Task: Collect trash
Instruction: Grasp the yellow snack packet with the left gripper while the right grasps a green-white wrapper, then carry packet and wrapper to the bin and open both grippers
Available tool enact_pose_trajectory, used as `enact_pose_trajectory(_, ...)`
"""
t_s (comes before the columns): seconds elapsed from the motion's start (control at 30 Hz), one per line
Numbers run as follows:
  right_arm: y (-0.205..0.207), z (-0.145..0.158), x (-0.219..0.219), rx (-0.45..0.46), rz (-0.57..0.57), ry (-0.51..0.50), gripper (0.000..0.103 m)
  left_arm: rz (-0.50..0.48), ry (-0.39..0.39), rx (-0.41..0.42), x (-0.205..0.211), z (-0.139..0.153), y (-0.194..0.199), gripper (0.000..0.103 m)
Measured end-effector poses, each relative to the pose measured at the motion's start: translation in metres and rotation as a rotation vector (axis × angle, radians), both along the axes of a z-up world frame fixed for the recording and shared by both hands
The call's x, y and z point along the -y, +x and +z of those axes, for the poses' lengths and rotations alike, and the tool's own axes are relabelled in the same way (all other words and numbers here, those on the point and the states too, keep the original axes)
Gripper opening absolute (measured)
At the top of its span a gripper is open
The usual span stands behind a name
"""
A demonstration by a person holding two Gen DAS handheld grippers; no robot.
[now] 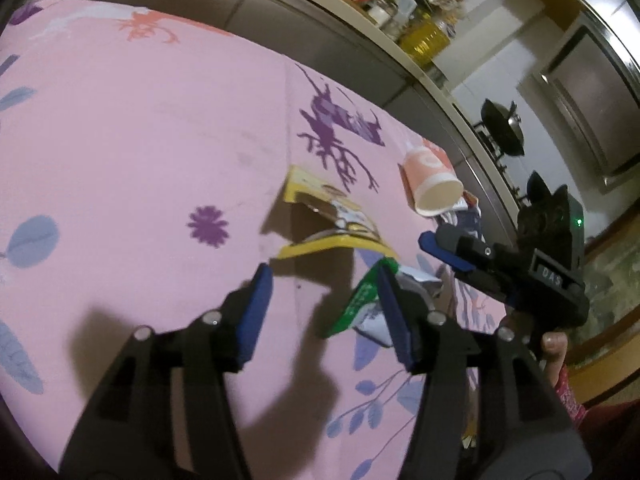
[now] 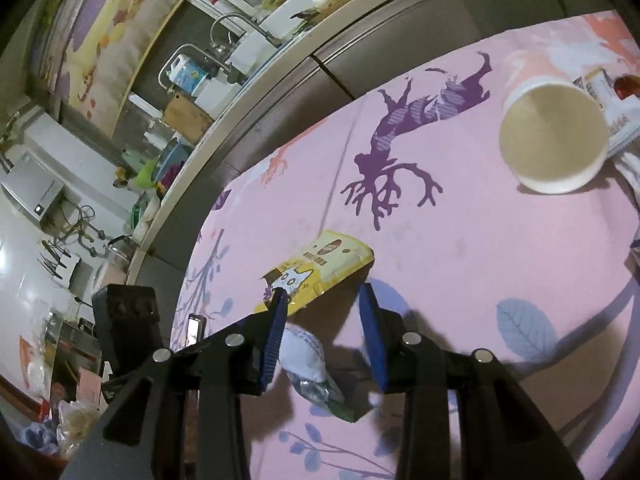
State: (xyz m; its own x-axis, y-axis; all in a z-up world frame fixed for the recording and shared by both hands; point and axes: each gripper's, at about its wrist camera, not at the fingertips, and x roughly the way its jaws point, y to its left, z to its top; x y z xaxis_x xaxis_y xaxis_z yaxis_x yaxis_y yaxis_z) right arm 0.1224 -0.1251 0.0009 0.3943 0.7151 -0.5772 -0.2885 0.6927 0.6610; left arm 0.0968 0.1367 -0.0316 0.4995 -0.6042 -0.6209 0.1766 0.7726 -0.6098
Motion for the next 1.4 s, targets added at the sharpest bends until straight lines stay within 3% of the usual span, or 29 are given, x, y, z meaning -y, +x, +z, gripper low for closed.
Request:
enact_pose_trajectory(0.13, -0.015, 0.003, 0.002, 0.032, 0.064, 0.062, 0.035, -0.031, -0.116, -0.047, -0.001, 0.002, 0.016, 0.052)
enact_pose_trajectory(0.17, -0.020, 0.005, 0.001, 0.056, 0.079, 0.054, 0.036, -0.030, -0.145, -0.052, -0.003, 0.003, 0.018, 0.056)
enact_pose_trajectory(0.27, -0.037, 0.008, -0.010, 0.153, 0.127, -0.064, 0.042, -0.019, -0.242, -0.085, -0.008, 0.003, 0.026, 0.073)
enact_pose_trajectory(0.33, -0.044, 0.004, -0.019, 0.185, 0.146, -0.144, 0.049, -0.033, -0.308, -0.129, -0.007, -0.001, 0.036, 0.073)
enact_pose_trajectory(0.43, -0.048, -0.007, -0.031, 0.213, 0.166, -0.234, 0.049, -0.033, -0.351, -0.175, -0.003, -0.009, 0.049, 0.073)
enact_pose_trajectory(0.5, -0.046, -0.015, -0.035, 0.204, 0.172, -0.249, 0.049, -0.008, -0.340, -0.209, 0.000, -0.016, 0.057, 0.073)
enact_pose_trajectory(0.53, -0.046, -0.018, -0.036, 0.199, 0.175, -0.249, 0.049, -0.004, -0.347, -0.226, 0.003, -0.020, 0.060, 0.065)
enact_pose_trajectory(0.57, -0.047, -0.020, -0.037, 0.198, 0.186, -0.251, 0.049, -0.004, -0.346, -0.238, 0.005, -0.023, 0.062, 0.042)
enact_pose_trajectory(0.6, -0.050, -0.022, -0.040, 0.203, 0.197, -0.263, 0.035, -0.003, -0.336, -0.254, 0.008, -0.026, 0.064, 0.030)
enact_pose_trajectory(0.63, -0.051, -0.023, -0.041, 0.206, 0.207, -0.276, 0.019, 0.000, -0.325, -0.276, 0.011, -0.030, 0.065, 0.007)
enact_pose_trajectory(0.67, -0.053, -0.025, -0.044, 0.199, 0.228, -0.295, 0.007, 0.000, -0.333, -0.290, 0.013, -0.033, 0.065, 0.002)
enact_pose_trajectory(0.9, -0.078, -0.006, -0.016, 0.238, 0.205, -0.247, 0.004, -0.032, -0.306, -0.176, 0.022, -0.001, 0.038, 0.001)
enact_pose_trajectory(1.1, -0.100, -0.004, 0.041, 0.231, 0.081, -0.223, 0.004, -0.123, -0.189, -0.067, 0.054, 0.036, 0.001, 0.001)
enact_pose_trajectory(1.4, -0.138, -0.007, 0.172, 0.213, -0.242, -0.162, 0.004, -0.405, 0.012, -0.007, 0.200, 0.058, -0.025, 0.001)
